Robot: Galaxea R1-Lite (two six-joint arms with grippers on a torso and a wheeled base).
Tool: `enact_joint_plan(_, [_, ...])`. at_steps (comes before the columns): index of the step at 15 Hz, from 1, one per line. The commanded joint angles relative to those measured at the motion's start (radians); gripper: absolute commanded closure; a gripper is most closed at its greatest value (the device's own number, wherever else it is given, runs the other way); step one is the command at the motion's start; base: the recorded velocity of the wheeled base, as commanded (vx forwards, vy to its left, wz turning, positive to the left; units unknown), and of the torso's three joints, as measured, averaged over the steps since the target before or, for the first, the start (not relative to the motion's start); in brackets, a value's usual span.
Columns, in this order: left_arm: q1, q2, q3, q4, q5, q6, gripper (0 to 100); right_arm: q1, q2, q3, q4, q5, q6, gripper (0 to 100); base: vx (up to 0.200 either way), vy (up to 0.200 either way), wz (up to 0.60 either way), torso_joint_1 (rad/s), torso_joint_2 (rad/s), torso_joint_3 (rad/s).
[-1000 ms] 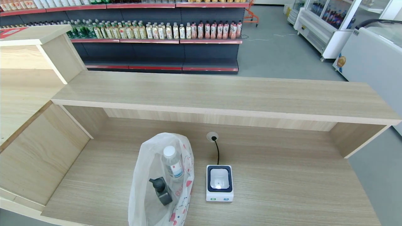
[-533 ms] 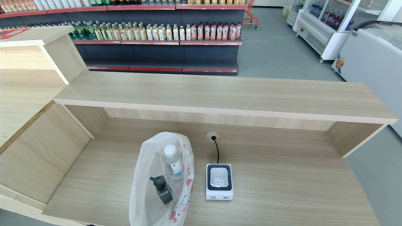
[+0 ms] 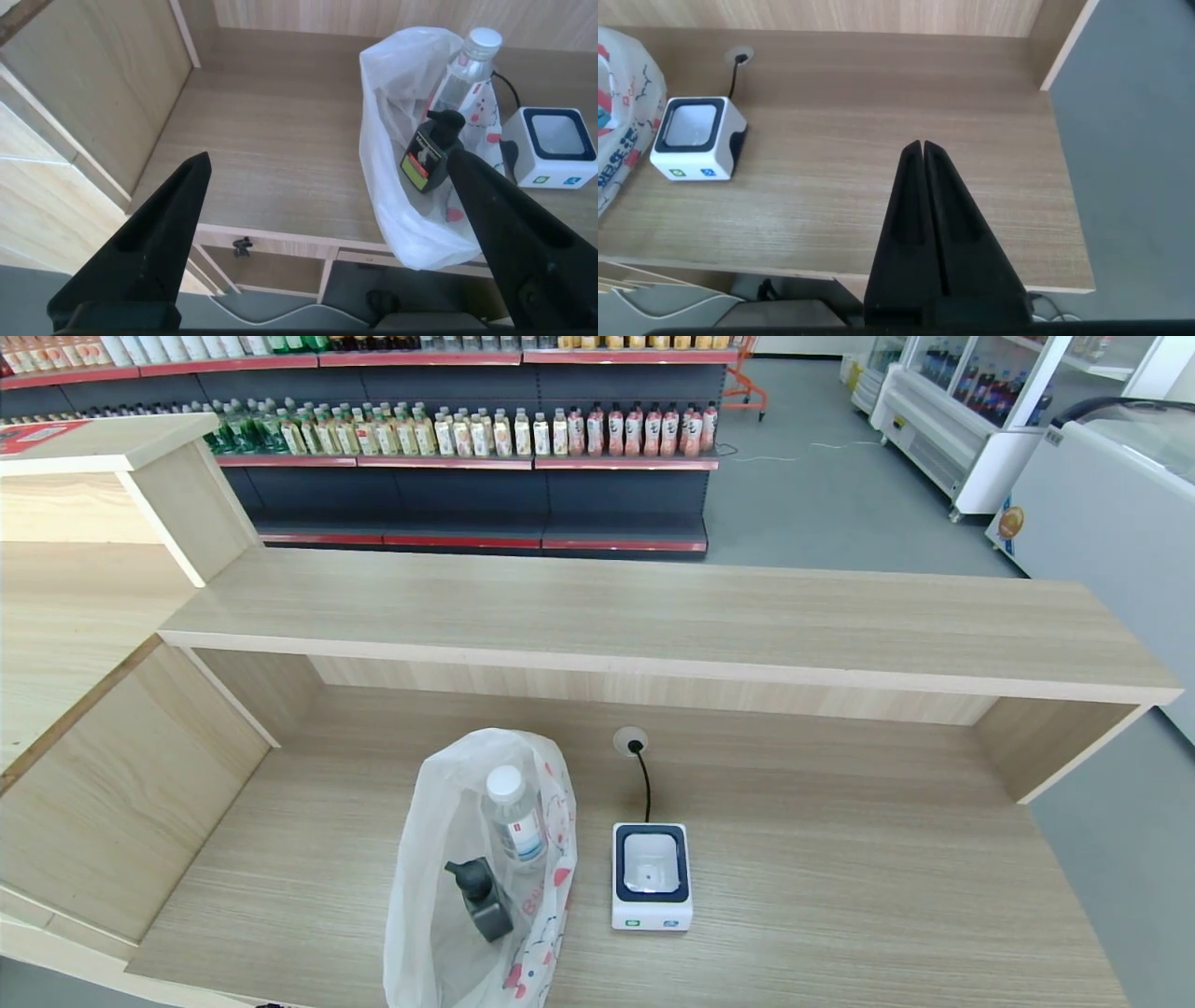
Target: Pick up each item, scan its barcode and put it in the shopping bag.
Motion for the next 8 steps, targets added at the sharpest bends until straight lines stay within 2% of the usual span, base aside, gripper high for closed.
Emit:
enact_joint_plan(1, [0.0,0.0,0.0,0.0,0.0,-0.001,0,0.0,0.002,0.0,0.0,-0.001,0.0,100,0.0,0.0,0.0,0.0,0.0,0.0])
enact_joint_plan(8, [0.0,0.0,0.0,0.0,0.0,-0.001,0,0.0,0.002,0.0,0.0,-0.001,0.0,100,0.0,0.0,0.0,0.0,0.0,0.0])
